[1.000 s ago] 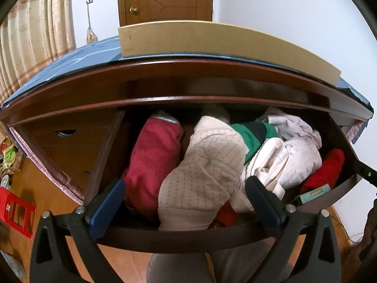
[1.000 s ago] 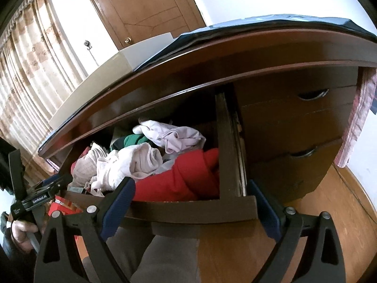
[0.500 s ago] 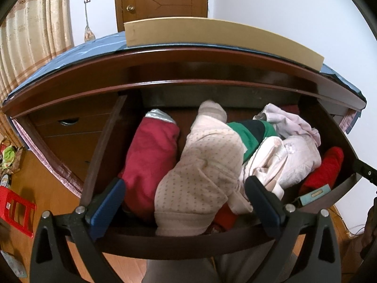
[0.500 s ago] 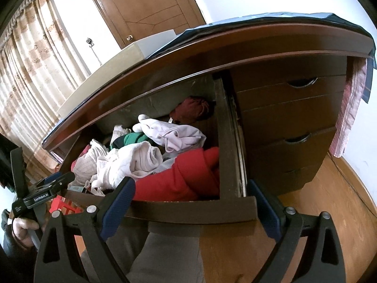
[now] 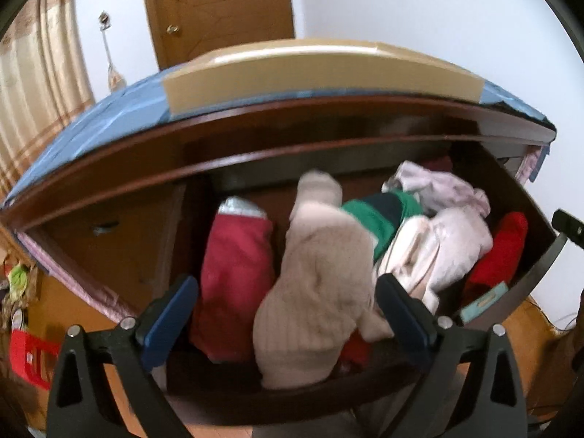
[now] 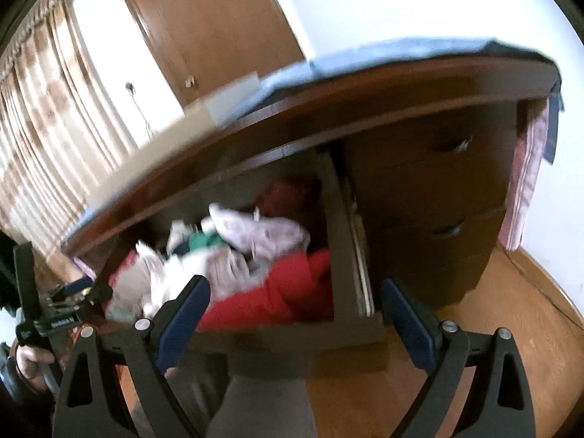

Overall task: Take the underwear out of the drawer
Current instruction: 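Move both tools over the open drawer of clothes, then grasp the beige dotted underwear with the left tool while the right tool grasps white underwear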

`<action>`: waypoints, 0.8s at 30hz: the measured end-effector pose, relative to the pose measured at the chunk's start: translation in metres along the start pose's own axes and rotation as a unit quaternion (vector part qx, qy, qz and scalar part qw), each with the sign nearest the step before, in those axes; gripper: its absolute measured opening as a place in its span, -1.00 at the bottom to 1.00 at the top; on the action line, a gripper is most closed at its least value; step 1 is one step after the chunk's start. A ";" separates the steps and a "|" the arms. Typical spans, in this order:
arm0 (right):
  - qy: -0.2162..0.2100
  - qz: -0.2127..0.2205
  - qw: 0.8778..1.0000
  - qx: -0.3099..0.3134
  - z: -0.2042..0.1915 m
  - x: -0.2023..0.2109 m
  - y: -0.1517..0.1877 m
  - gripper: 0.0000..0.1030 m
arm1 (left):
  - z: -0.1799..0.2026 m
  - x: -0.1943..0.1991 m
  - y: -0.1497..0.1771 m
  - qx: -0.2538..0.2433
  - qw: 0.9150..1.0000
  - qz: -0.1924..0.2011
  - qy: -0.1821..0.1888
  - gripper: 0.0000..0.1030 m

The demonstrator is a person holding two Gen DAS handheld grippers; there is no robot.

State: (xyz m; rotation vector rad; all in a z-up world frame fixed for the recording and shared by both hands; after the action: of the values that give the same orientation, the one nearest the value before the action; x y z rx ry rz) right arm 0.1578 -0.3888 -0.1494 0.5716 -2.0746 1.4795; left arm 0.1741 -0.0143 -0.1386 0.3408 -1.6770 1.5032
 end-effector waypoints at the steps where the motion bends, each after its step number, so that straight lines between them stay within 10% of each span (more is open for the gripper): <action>1: -0.002 0.010 1.000 0.005 -0.003 0.004 -0.006 0.88 | 0.000 -0.002 -0.005 0.003 1.000 -0.001 0.008 0.93; 14: -0.066 -0.017 0.992 0.107 -0.076 -0.008 -0.021 0.88 | 0.004 -0.059 -0.009 0.020 0.988 -0.142 0.049 0.91; 24: -0.099 -0.083 0.964 0.234 -0.125 -0.033 -0.026 0.87 | 0.002 -0.084 -0.008 0.019 0.974 -0.218 0.050 0.72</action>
State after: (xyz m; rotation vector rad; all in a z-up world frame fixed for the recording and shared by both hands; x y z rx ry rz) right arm 0.2204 -0.2776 -0.1178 1.0864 -1.7565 1.8835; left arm 0.2301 -0.0453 -0.1930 0.6013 -1.3839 1.2022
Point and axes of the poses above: each gripper's, at about its wrist camera, not at the fingertips, and x roughly against the way its jaws point, z to its right, y to its underside, the point moved 5 cm from there along -x, roughly the way its jaws point, and after that the axes turned 10 degrees about y, right-handed, at the moved point
